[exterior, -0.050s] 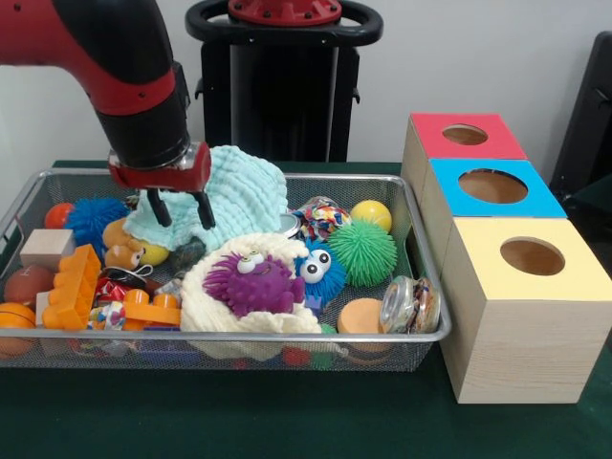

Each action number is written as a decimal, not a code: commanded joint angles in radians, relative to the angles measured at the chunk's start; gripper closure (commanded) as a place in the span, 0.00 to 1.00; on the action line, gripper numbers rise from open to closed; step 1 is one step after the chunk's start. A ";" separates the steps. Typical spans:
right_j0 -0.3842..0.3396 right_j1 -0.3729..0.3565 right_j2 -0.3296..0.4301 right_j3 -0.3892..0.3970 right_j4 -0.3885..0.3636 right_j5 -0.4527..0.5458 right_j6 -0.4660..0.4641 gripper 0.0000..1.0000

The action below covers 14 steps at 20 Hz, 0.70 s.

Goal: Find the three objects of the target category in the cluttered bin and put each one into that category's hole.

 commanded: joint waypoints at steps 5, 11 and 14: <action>-0.025 -0.039 -0.001 0.114 0.025 0.022 0.007 0.00; 0.011 0.033 -0.030 0.206 -0.047 -0.156 0.066 0.00; 0.031 0.055 -0.054 0.258 -0.090 -0.256 0.093 0.00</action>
